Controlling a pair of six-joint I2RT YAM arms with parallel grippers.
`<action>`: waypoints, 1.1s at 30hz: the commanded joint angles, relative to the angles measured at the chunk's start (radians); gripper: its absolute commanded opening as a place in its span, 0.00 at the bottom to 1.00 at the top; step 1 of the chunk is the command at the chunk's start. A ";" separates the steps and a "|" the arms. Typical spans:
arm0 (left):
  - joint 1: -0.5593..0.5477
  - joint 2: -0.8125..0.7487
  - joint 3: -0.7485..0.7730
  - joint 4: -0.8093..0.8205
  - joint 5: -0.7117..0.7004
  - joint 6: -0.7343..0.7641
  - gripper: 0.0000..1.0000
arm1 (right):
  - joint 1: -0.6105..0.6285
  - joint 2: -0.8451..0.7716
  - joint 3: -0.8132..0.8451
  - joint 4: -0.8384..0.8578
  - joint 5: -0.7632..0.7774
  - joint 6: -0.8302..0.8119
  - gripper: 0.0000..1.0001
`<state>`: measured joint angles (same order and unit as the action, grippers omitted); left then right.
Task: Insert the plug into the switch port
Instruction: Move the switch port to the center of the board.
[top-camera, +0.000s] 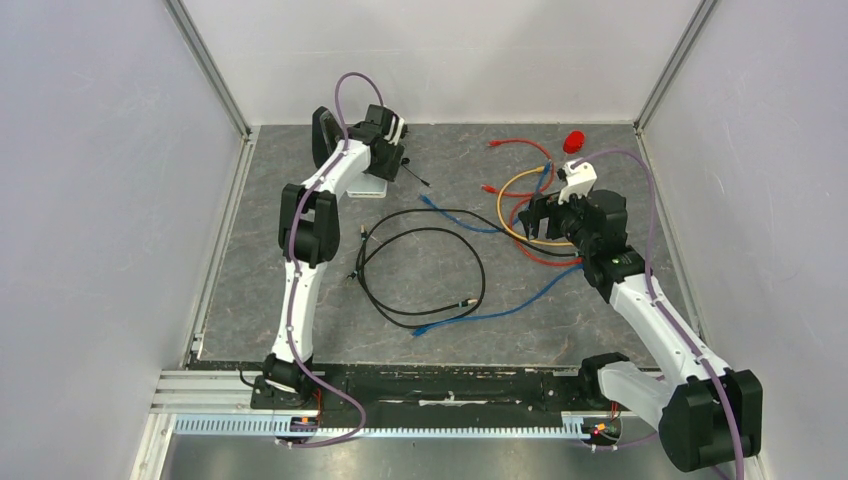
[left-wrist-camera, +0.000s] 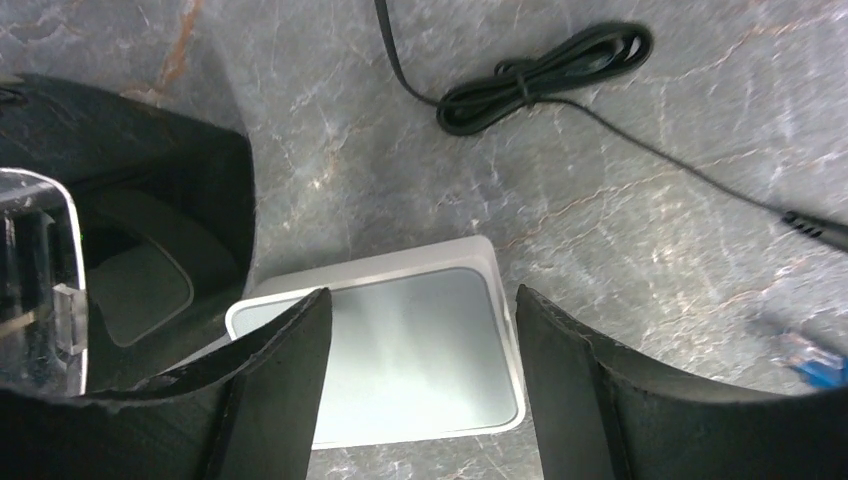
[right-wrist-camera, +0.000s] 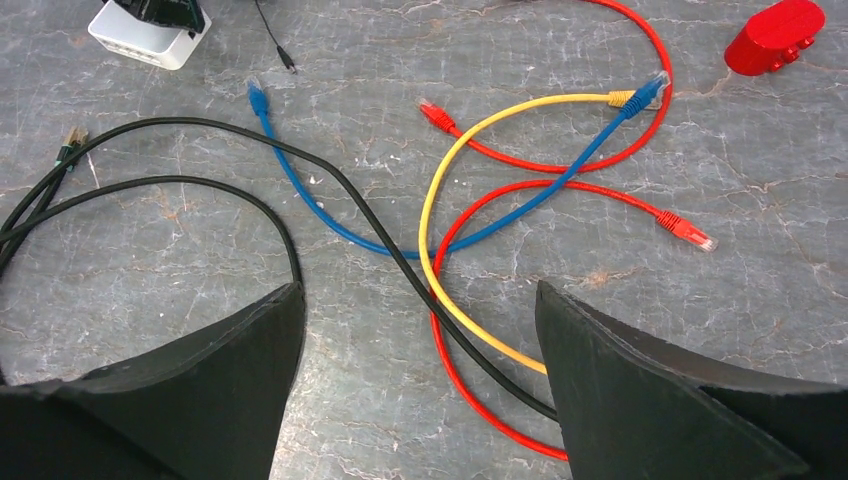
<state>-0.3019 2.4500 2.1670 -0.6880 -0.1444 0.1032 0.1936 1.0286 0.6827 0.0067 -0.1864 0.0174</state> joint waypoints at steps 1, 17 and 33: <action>0.008 0.022 0.022 -0.075 -0.007 0.043 0.72 | 0.001 -0.017 0.045 0.018 0.000 0.018 0.87; 0.010 -0.155 -0.308 -0.097 0.017 -0.140 0.57 | 0.003 -0.094 0.012 -0.005 -0.035 0.017 0.87; 0.006 -0.526 -0.718 0.375 0.044 -0.210 0.43 | 0.003 -0.170 -0.012 -0.040 -0.041 -0.005 0.87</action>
<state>-0.2966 2.0296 1.4540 -0.5327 -0.0525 -0.1150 0.1940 0.8799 0.6811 -0.0391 -0.2134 0.0257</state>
